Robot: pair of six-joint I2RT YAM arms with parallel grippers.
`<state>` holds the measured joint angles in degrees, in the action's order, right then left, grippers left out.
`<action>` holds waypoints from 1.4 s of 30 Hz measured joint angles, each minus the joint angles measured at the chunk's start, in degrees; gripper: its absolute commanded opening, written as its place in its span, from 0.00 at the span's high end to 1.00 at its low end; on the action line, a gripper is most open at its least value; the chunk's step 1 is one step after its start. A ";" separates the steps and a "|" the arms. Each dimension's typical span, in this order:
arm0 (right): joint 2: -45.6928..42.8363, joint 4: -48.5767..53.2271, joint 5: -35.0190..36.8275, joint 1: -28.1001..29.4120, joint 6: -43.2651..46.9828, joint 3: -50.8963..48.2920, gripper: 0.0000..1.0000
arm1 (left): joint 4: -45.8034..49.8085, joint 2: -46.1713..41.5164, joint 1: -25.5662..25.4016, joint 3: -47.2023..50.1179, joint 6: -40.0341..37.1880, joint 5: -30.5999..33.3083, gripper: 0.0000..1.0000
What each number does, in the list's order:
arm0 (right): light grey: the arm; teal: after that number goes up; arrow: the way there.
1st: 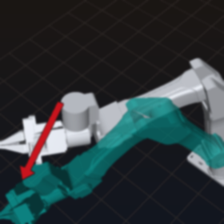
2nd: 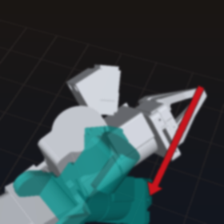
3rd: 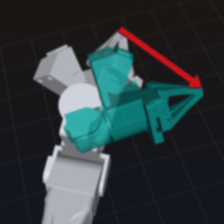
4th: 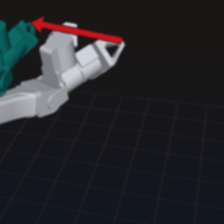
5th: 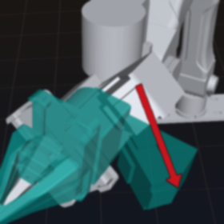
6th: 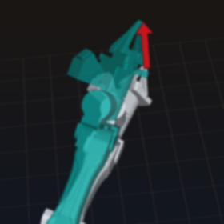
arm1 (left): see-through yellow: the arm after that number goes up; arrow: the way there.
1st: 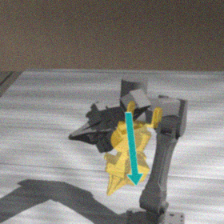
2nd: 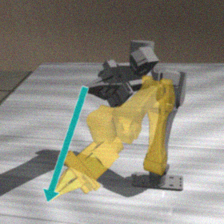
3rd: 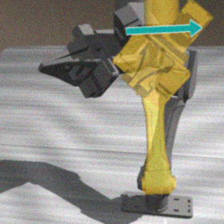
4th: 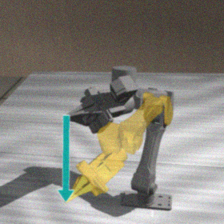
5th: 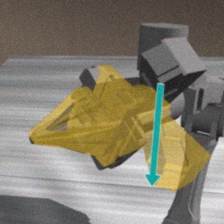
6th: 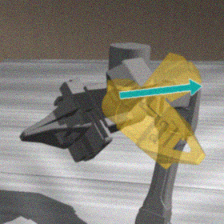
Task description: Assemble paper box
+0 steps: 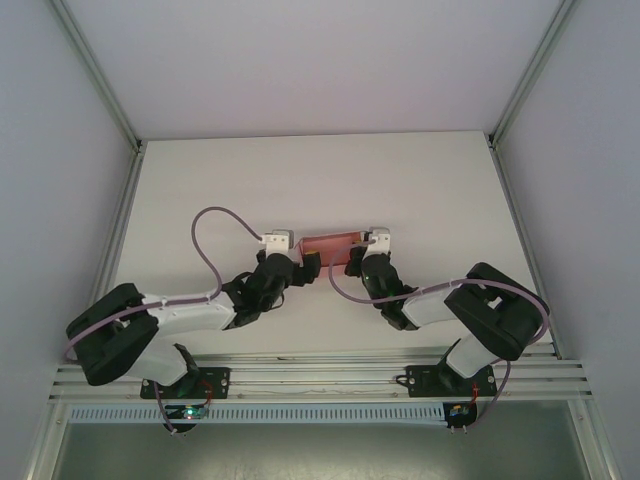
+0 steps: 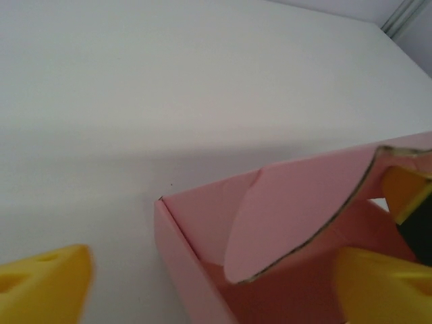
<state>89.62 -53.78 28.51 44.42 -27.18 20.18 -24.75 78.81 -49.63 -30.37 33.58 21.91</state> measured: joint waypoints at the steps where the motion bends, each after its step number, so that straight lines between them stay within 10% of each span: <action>1: 0.00 -0.22 0.04 0.20 0.17 -0.28 1.00 | 1.29 -1.11 -0.15 0.00 0.37 -0.20 0.00; 16: -0.57 0.59 2.67 2.64 2.08 -1.07 1.00 | 36.37 -16.09 4.57 -13.46 17.99 -5.77 0.00; 22: -0.52 0.85 3.96 4.50 2.32 -1.07 0.97 | 35.60 -8.17 16.48 -13.46 22.60 -19.06 0.00; 42: -0.33 13.92 7.67 9.09 0.98 2.23 0.81 | 21.62 2.23 17.14 -7.65 29.99 -30.75 0.08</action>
<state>89.30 -39.86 36.18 53.52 -26.20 22.41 -3.14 81.03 -32.49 -38.02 63.57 -8.84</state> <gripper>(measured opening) 0.183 0.941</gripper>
